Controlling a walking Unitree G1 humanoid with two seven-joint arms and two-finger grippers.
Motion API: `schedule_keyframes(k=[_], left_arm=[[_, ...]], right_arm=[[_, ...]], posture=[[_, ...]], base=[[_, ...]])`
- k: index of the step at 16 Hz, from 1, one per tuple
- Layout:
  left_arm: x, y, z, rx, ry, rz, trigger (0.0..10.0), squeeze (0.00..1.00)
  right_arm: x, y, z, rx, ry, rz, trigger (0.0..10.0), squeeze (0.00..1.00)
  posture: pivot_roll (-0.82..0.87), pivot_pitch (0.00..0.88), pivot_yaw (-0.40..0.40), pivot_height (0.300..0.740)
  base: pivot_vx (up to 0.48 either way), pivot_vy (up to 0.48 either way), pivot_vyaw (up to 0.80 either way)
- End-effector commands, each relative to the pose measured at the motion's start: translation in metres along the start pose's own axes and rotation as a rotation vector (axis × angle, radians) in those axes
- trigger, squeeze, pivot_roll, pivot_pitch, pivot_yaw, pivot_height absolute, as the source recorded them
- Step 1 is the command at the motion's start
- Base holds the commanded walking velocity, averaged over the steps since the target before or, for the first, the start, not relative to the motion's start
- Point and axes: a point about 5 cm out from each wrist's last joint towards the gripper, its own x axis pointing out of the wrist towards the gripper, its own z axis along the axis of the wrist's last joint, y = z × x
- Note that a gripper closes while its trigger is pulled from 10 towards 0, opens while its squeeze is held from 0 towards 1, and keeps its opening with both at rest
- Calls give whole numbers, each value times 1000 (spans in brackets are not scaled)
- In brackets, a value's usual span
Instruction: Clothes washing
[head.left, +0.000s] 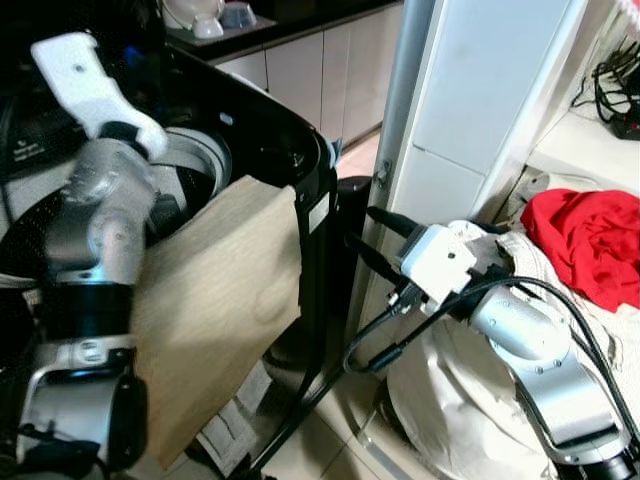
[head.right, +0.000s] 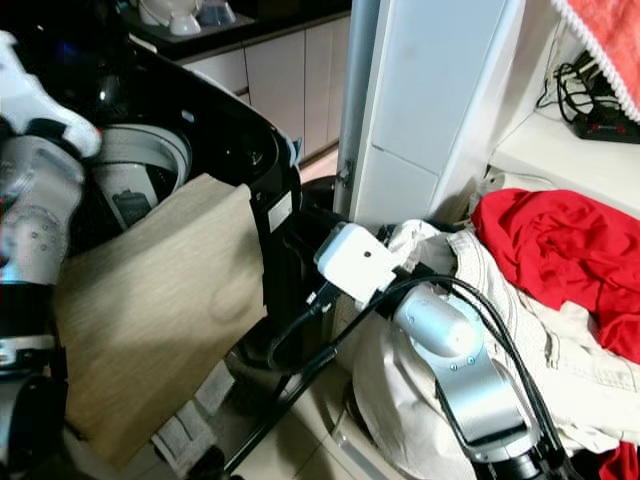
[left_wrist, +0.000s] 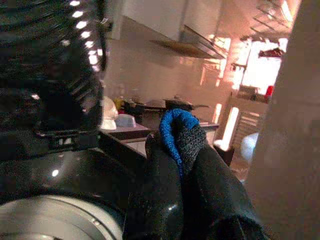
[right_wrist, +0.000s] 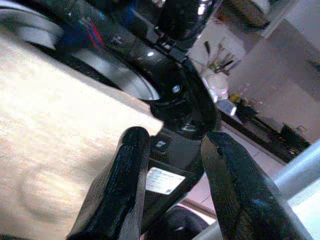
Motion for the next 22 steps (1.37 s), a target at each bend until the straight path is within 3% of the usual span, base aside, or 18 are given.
schedule_keyframes(k=[1,4,5,6,7,8,11,12,16,18,19,21,22], left_arm=[[5,-2,6,18,-32,8,0,0],[6,6,9,29,-81,51,0,0],[6,11,13,46,-107,73,0,0],[6,12,15,39,-119,78,0,0],[6,13,18,14,-147,62,0,0],[6,12,19,10,-153,49,0,0],[4,12,15,39,-153,48,0,0],[4,13,15,40,-153,49,0,0],[3,15,13,49,-154,50,0,0],[2,17,11,58,-152,55,0,0],[2,17,11,65,-148,59,0,0],[3,19,8,93,-131,61,0,0],[4,21,4,114,-105,72,0,0]], right_arm=[[0,-8,7,-18,-23,-36,10000,0],[2,-23,13,-1,-61,-159,10000,0],[2,-32,20,124,-121,-247,10000,0],[1,-37,24,190,-155,-277,10000,0],[0,-43,31,340,-227,-307,10000,0],[-1,-44,33,388,-250,-307,10000,0],[-7,-60,41,653,-395,-357,10000,0],[-8,-61,42,696,-412,-352,10000,0],[-20,-65,54,1042,-601,-244,10000,0],[-28,-66,61,1169,-707,-161,10000,0],[-32,-66,64,1217,-750,-126,10000,0],[-36,-67,65,1225,-743,-99,10000,0],[-31,-62,63,1140,-634,-108,10000,0]], posture=[[-174,0,32,740],[-175,0,31,740],[-175,0,31,740],[-175,0,31,740],[-173,0,30,740],[-173,0,30,740],[-172,0,30,740],[-172,0,30,740],[-172,0,29,740],[-173,0,29,740],[-174,0,31,740],[-175,0,33,740],[-177,0,35,740]], base=[[0,0,0],[0,0,0],[0,0,0],[0,0,0],[0,0,0],[0,0,0],[0,0,0],[0,0,0],[0,0,0],[0,0,0],[0,0,0],[0,0,0],[0,0,0]])
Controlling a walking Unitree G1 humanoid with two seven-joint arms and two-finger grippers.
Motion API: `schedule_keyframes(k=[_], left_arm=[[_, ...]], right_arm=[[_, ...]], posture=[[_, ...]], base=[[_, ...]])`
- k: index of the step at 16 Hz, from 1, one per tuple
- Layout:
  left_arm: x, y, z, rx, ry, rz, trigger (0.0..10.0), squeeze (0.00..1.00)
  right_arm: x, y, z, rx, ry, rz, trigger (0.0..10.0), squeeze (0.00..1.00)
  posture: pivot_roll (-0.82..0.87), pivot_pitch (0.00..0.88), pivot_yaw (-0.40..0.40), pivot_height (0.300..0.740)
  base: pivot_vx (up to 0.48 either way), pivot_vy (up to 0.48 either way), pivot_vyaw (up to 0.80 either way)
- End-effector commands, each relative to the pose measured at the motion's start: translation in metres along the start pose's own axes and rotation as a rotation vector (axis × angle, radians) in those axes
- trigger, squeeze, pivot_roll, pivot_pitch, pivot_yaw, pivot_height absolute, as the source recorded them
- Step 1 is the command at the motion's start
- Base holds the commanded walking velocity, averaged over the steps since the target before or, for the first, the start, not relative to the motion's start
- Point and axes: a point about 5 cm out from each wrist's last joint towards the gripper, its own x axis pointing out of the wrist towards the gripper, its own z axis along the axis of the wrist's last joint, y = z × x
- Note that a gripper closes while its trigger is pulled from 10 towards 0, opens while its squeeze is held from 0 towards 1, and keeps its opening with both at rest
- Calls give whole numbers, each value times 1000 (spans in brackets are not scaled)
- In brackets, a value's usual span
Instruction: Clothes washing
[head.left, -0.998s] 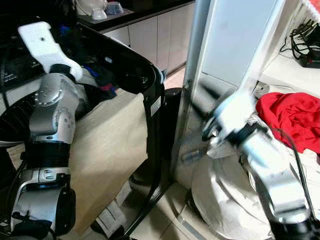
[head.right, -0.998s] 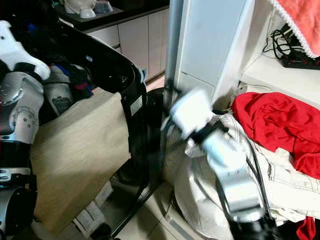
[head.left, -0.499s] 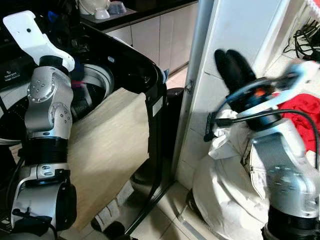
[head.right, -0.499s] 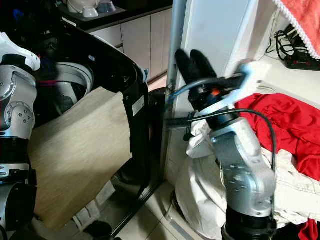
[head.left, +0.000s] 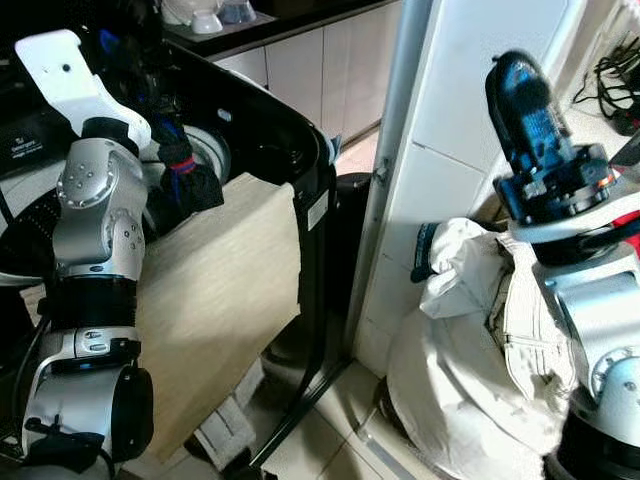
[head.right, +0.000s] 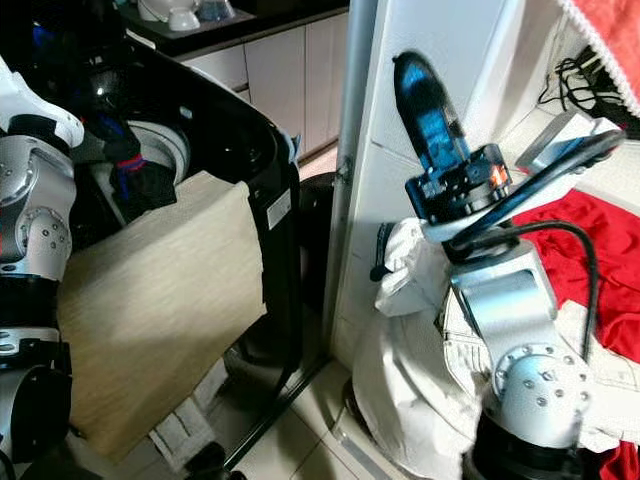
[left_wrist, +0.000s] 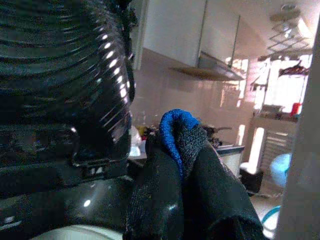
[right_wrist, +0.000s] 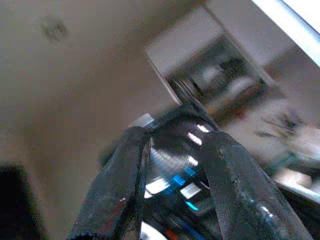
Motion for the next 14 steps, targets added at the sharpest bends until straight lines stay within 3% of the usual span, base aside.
schedule_keyframes(k=[1,5,8,9,10,11,13,14], left_arm=[[0,5,-8,49,47,16,0,0],[2,14,-19,92,115,54,0,0],[4,19,-21,129,123,73,0,0],[4,21,-29,223,199,78,6824,0],[3,21,-38,275,267,52,10000,420],[1,24,-47,291,348,69,10000,1000],[-7,31,-60,311,463,81,10000,1000],[-8,32,-62,314,476,79,10000,1000]], right_arm=[[3,5,-5,-80,66,-8,10000,0],[4,7,-5,-85,103,-12,10000,0],[2,-4,-27,-311,350,-85,10000,0],[0,-7,-42,-396,487,-86,10000,0],[-5,-8,-54,-465,607,-67,10000,0],[-10,-6,-64,-498,699,-40,10000,0],[-14,-3,-70,-512,751,-3,10000,0],[-14,-3,-70,-520,754,-4,10000,0]], posture=[[-176,0,35,740],[-172,0,35,740],[-172,0,37,740],[-172,0,37,740],[-172,0,37,740],[-175,0,39,740],[-175,0,38,740],[-175,0,38,740]], base=[[0,0,0],[0,0,0],[0,0,0],[0,0,0],[0,0,0],[0,0,0],[0,0,0],[0,0,0]])
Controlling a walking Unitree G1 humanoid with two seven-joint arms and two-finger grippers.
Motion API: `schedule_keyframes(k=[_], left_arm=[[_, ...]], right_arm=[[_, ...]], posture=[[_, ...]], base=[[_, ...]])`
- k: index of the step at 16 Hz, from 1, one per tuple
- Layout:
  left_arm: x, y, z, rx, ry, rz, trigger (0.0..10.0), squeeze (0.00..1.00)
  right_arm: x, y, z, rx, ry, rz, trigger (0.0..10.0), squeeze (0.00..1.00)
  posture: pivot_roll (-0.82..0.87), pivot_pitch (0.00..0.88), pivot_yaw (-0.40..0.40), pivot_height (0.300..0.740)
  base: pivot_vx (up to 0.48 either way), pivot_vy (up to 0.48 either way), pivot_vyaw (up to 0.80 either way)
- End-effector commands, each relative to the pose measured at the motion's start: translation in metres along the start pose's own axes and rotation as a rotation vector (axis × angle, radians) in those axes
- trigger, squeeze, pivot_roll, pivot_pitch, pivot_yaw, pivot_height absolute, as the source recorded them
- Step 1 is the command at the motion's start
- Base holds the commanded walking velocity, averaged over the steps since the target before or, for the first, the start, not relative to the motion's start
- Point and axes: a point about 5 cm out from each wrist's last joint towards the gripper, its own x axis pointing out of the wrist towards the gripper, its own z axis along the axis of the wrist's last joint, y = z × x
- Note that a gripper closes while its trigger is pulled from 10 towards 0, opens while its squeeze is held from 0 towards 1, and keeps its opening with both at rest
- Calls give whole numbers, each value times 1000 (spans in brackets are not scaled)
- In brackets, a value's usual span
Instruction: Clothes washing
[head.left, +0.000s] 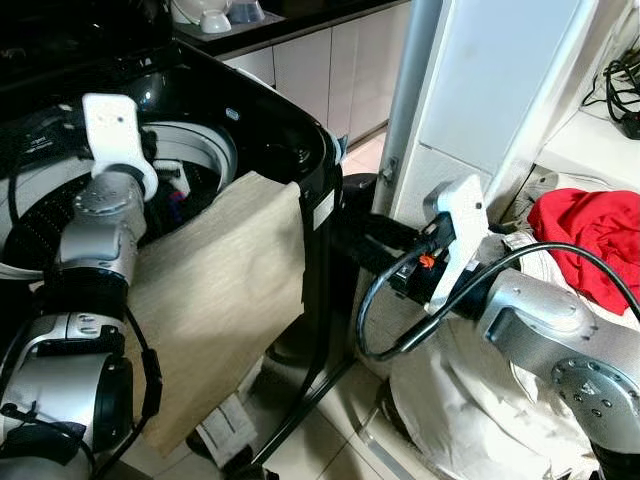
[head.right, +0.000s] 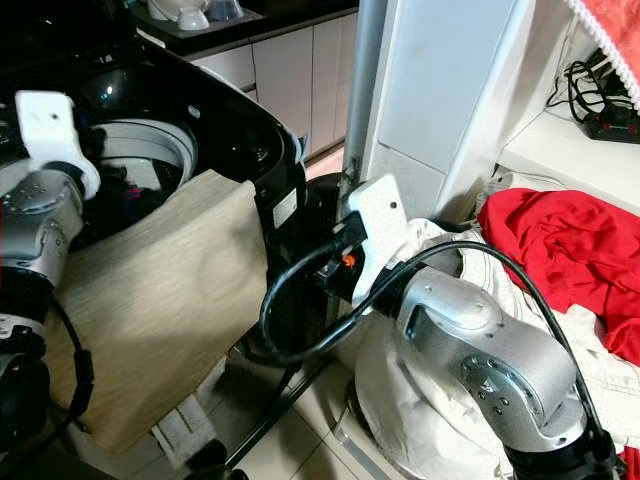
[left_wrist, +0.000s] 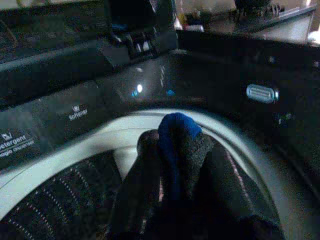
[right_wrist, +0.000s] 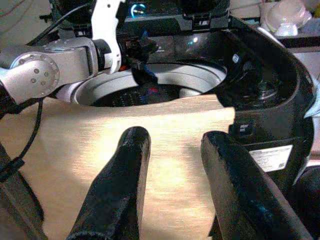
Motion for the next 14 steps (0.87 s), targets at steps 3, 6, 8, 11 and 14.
schedule_keyframes(k=[3,6,8,11,14], left_arm=[[0,4,-2,5,5,3,10000,1000],[1,1,2,0,15,-13,10000,1000],[1,0,2,-1,12,-17,10000,1000],[1,-5,2,-139,26,-61,10000,1000],[0,-6,5,-162,14,-75,10000,1000]], right_arm=[[-2,-3,2,-56,-1,-30,10000,0],[-1,-17,4,-64,-14,-139,10000,0],[-2,-20,5,-67,-20,-169,10000,0],[-7,-40,4,-48,-28,-329,10000,0],[-11,-55,9,-40,-77,-465,10000,0]], posture=[[-175,0,35,740],[-176,0,36,740],[-176,0,36,740],[-179,0,43,740],[-178,0,41,740]], base=[[0,0,0],[0,0,0],[0,0,0],[0,0,0],[0,0,0]])
